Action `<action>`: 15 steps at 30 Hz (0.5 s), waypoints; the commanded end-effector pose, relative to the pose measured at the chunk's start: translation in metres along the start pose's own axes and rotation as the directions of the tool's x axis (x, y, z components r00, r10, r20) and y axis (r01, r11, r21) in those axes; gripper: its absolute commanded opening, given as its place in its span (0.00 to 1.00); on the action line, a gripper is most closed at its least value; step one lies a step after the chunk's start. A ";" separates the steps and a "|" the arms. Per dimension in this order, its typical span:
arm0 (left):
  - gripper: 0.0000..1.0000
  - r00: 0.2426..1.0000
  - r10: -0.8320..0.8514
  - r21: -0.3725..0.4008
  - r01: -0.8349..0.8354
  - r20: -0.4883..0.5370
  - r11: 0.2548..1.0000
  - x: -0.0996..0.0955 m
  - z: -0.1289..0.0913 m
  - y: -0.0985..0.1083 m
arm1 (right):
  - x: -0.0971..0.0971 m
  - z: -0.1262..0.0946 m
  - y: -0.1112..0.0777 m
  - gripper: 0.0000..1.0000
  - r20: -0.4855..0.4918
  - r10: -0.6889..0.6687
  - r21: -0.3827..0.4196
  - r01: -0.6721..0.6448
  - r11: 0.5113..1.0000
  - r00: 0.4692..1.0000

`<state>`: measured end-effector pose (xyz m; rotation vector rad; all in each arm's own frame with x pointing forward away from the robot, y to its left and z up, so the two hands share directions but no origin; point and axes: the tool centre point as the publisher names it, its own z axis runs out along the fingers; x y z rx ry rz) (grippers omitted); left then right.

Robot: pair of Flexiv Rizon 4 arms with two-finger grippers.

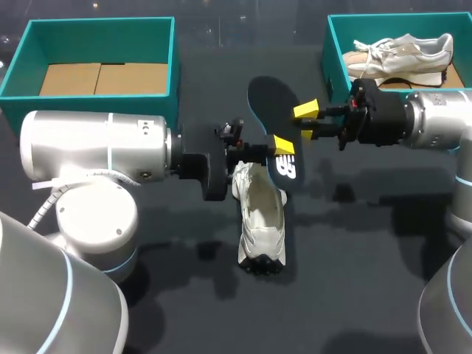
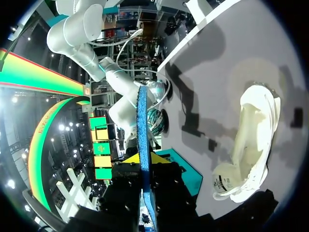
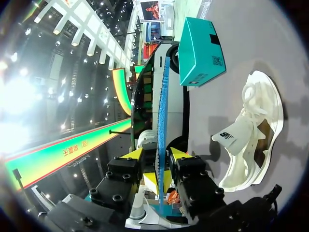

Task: Take the shoe out of the shoebox, open the shoe tongue, remove and reinsert the insole, then place the shoe into the shoebox

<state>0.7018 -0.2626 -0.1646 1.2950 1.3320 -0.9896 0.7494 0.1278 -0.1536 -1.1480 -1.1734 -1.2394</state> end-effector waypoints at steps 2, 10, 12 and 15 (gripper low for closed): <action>0.00 1.000 0.004 -0.020 -0.004 0.000 1.000 0.000 0.011 0.000 | -0.008 0.004 0.003 0.27 -0.009 0.005 0.010 -0.005 1.000 1.000; 0.00 1.000 0.006 -0.024 -0.006 0.000 1.000 0.000 0.011 0.000 | -0.011 0.013 -0.001 0.29 -0.015 0.012 0.018 -0.011 1.000 1.000; 0.00 1.000 0.005 -0.016 -0.005 0.000 1.000 0.000 0.010 0.000 | -0.011 0.014 -0.002 0.31 -0.018 0.011 0.019 -0.011 1.000 1.000; 0.00 1.000 0.003 -0.012 -0.003 0.000 1.000 0.000 0.010 -0.001 | -0.011 0.014 -0.002 0.33 -0.020 0.010 0.019 -0.010 1.000 1.000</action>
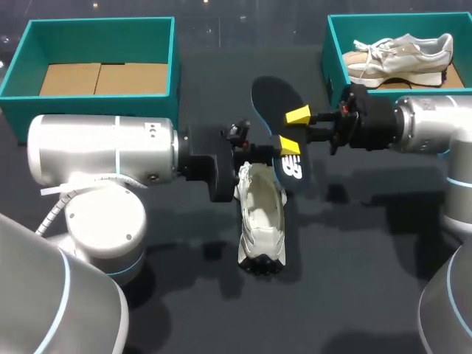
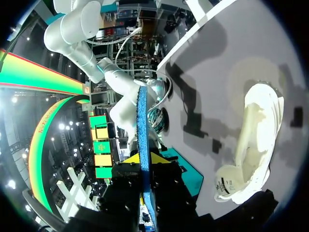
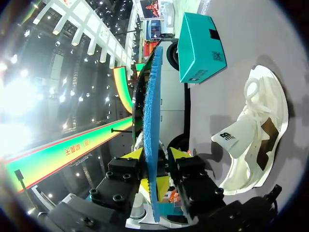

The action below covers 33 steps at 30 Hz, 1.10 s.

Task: Take the shoe out of the shoebox, open the shoe tongue, remove and reinsert the insole, then place the shoe into the shoebox

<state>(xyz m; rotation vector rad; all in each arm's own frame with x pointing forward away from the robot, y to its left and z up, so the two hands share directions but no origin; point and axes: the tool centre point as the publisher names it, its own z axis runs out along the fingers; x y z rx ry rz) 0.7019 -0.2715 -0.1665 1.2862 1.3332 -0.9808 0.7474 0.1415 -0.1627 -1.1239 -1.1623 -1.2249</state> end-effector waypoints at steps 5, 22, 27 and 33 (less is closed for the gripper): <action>0.00 1.000 0.001 -0.001 -0.001 -0.002 1.000 0.000 0.001 0.000 | -0.001 0.001 -0.001 0.31 -0.003 -0.004 0.001 0.004 1.000 1.000; 0.00 1.000 0.001 -0.001 -0.001 -0.002 1.000 0.000 0.001 0.000 | 0.004 0.007 -0.003 0.00 -0.006 -0.010 0.029 0.011 1.000 1.000; 0.62 1.000 -0.001 0.003 0.001 0.000 1.000 -0.001 -0.002 0.000 | 0.004 0.007 -0.003 0.00 -0.004 -0.008 0.027 0.008 1.000 1.000; 1.00 1.000 -0.014 0.000 0.014 0.005 1.000 -0.001 -0.011 0.003 | 0.002 0.005 -0.004 0.00 -0.005 -0.002 0.016 0.002 1.000 1.000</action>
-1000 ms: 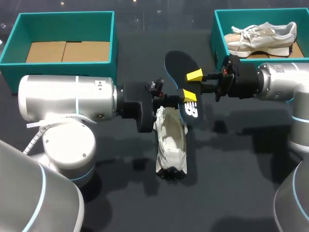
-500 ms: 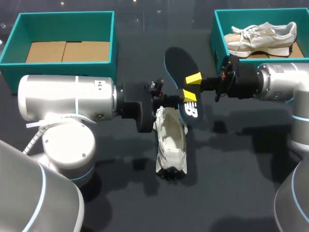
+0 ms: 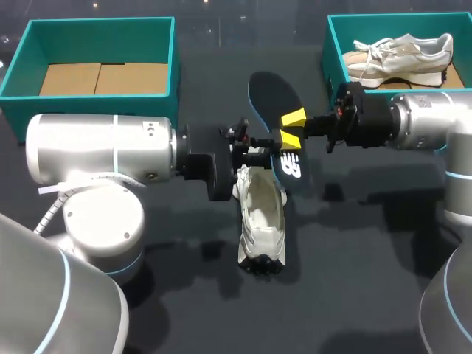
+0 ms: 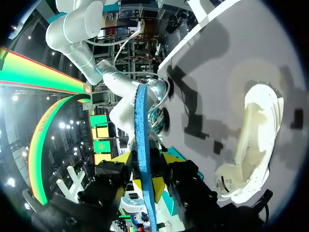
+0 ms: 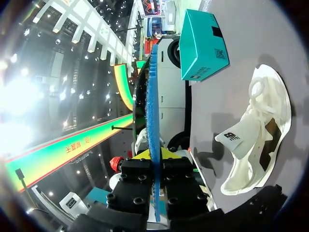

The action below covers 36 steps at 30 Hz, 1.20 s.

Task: Take the shoe out of the shoebox, open the shoe tongue, remove and reinsert the insole, then place the shoe into the shoebox

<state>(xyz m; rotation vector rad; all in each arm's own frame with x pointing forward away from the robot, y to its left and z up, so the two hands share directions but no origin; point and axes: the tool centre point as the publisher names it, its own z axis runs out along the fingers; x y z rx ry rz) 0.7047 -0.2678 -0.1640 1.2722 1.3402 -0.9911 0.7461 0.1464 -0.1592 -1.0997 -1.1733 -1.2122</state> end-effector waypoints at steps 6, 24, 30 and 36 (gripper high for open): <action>1.00 1.000 -0.007 0.001 0.007 -0.001 1.000 0.002 -0.018 0.000 | -0.003 -0.004 -0.005 0.00 0.002 0.008 -0.023 -0.008 1.000 1.000; 1.00 1.000 0.008 0.022 -0.007 -0.026 1.000 0.003 -0.050 0.010 | -0.006 -0.007 -0.006 0.00 -0.003 0.017 -0.034 -0.017 0.999 1.000; 1.00 0.997 -0.020 -0.017 0.019 -0.073 1.000 -0.007 -0.057 0.017 | -0.011 -0.004 -0.002 0.00 0.083 0.006 -0.049 -0.001 0.999 0.997; 1.00 0.982 -0.034 -0.010 0.033 -0.184 0.999 -0.012 -0.079 0.038 | -0.023 -0.007 -0.007 0.00 0.094 0.003 -0.047 0.002 0.999 0.996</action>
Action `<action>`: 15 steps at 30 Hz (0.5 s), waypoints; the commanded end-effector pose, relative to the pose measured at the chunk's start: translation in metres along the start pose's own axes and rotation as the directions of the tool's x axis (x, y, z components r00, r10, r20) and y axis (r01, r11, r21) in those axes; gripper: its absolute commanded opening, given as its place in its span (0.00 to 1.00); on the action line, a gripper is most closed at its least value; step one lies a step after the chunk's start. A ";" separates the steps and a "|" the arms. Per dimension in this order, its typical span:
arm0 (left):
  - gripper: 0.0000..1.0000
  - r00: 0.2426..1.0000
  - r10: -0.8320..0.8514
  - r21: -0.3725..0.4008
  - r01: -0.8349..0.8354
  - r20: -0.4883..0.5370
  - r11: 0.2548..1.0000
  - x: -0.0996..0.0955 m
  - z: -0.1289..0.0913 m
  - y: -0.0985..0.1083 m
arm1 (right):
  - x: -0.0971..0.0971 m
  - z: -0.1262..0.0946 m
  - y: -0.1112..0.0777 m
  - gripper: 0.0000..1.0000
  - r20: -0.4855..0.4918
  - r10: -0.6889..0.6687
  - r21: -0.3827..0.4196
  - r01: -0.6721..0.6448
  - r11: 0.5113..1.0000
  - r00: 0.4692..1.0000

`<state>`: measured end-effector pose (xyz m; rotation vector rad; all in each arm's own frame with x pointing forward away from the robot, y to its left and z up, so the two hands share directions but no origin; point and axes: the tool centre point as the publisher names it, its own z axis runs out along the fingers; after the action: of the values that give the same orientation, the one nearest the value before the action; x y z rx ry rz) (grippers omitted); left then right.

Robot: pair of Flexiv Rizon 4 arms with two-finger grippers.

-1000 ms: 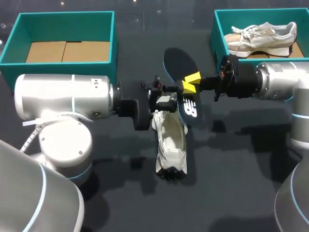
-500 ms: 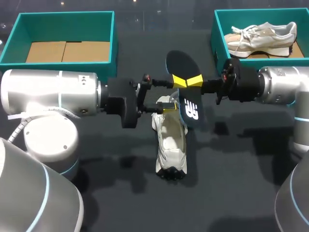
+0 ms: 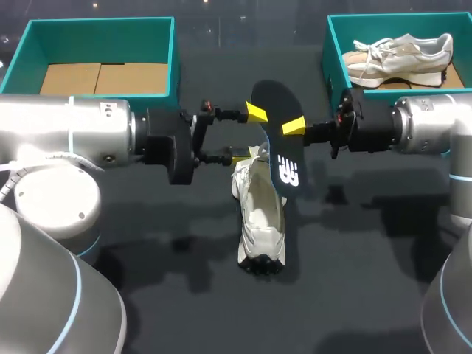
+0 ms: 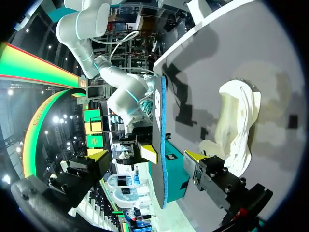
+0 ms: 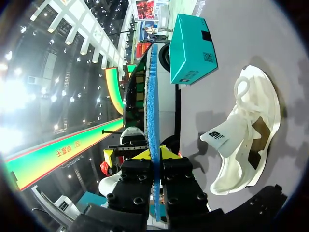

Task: Take the shoe out of the shoebox, open the shoe tongue, remove and reinsert the insole, then place the shoe into the shoebox

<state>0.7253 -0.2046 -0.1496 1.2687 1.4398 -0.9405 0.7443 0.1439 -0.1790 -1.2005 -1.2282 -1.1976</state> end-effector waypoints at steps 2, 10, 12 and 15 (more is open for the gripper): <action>1.00 0.976 0.063 0.013 -0.061 -0.207 0.998 -0.010 -0.027 0.021 | -0.007 -0.004 -0.006 0.00 -0.007 -0.004 -0.007 0.004 1.000 1.000; 1.00 0.976 0.063 0.013 -0.061 -0.207 0.998 -0.010 -0.027 0.021 | -0.009 -0.005 -0.006 0.00 -0.003 -0.003 -0.013 0.003 1.000 1.000; 1.00 0.976 0.063 0.013 -0.061 -0.207 0.998 -0.010 -0.027 0.021 | -0.009 -0.005 -0.006 0.00 -0.003 -0.003 -0.013 0.003 1.000 1.000; 1.00 0.978 0.060 0.024 -0.056 -0.202 0.998 -0.012 -0.024 0.025 | -0.009 -0.005 -0.006 0.00 -0.003 -0.003 -0.013 0.003 1.000 1.000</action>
<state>0.7414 -0.1772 -0.1330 1.4367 1.5429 -0.7987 0.7392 0.1391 -0.1881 -1.2031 -1.2210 -1.2121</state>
